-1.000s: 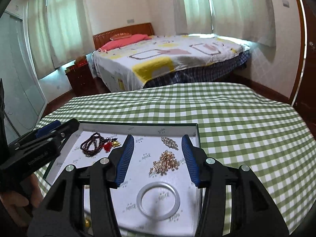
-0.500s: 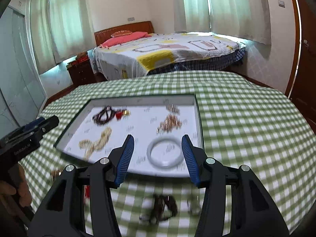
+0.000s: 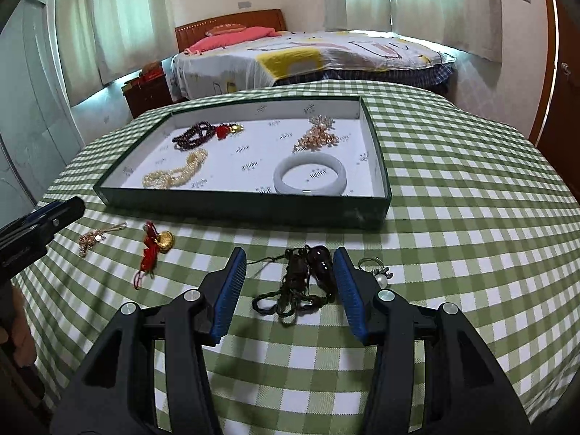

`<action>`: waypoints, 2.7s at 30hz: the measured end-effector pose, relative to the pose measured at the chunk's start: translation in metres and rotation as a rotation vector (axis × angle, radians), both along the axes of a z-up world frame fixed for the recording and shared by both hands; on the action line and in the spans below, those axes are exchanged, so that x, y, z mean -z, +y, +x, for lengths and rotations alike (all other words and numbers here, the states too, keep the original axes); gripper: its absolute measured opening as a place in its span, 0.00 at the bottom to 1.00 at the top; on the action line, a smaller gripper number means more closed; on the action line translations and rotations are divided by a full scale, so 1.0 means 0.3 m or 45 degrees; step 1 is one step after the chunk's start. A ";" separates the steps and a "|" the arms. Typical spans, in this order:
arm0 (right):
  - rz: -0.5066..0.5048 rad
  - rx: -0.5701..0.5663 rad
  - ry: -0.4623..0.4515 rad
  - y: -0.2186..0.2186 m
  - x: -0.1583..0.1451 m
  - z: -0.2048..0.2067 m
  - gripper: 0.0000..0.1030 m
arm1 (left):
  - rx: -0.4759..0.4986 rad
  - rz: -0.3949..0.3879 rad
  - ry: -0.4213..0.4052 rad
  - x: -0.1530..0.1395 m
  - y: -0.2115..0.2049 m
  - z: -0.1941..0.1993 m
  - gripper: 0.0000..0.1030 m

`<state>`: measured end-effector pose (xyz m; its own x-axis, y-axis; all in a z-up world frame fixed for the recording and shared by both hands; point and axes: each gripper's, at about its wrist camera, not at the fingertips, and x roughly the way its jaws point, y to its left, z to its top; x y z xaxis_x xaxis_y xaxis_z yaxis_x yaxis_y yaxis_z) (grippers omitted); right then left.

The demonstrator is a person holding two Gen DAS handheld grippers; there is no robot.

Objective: Organize jewelry
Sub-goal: 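Grasp the black beaded hair tie with the right tool while the left tool approaches the gold chain, then close the left tool on the gold chain necklace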

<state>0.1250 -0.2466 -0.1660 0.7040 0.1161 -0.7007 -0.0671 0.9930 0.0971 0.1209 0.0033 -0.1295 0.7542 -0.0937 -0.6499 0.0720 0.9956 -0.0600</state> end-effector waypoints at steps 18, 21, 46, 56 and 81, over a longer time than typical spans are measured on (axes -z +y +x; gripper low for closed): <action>-0.009 -0.019 0.048 0.019 0.033 0.025 0.27 | -0.001 -0.001 0.032 0.031 -0.004 -0.007 0.61; -0.014 -0.020 0.072 0.018 0.040 0.036 0.27 | 0.002 -0.003 0.037 0.035 -0.008 -0.007 0.61; -0.004 -0.047 0.078 0.023 0.051 0.021 0.10 | -0.068 -0.009 0.120 0.087 0.087 0.013 0.61; -0.004 -0.046 0.077 0.022 0.052 0.022 0.10 | -0.047 -0.010 0.177 0.137 0.105 0.044 0.55; 0.003 -0.048 0.066 0.022 0.049 0.018 0.10 | 0.061 0.040 0.084 0.068 0.065 -0.013 0.10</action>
